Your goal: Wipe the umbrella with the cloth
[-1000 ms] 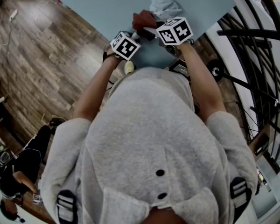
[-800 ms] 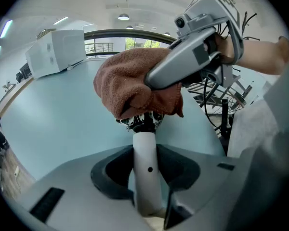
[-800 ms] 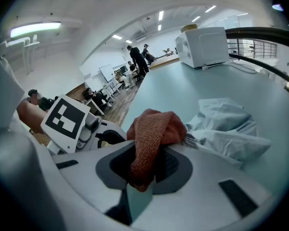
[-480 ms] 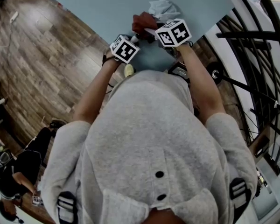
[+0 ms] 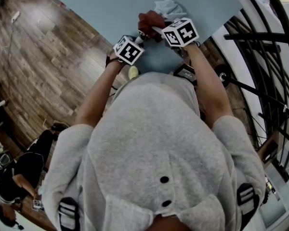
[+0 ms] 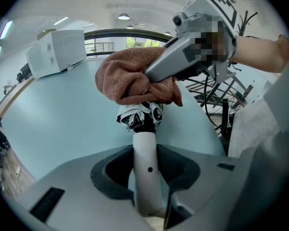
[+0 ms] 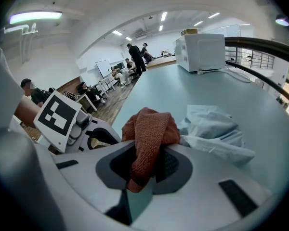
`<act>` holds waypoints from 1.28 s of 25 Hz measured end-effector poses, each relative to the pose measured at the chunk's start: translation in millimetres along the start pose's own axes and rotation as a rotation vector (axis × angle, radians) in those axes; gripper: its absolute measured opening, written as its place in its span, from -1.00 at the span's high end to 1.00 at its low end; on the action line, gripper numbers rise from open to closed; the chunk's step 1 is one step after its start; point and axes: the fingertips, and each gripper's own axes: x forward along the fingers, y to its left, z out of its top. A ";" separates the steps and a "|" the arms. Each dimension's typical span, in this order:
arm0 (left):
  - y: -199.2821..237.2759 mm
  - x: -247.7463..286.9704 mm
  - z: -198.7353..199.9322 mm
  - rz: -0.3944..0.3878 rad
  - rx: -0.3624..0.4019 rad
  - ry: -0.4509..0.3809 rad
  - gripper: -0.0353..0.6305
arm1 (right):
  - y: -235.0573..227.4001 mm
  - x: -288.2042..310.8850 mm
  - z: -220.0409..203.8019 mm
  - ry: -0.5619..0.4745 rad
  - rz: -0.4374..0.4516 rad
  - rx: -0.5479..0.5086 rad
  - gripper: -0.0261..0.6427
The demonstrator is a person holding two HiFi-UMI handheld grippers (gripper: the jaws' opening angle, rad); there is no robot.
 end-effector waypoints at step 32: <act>3.2 0.4 -0.7 -0.006 -0.001 0.007 0.42 | -33.3 -12.3 5.7 0.006 -0.104 -0.035 0.70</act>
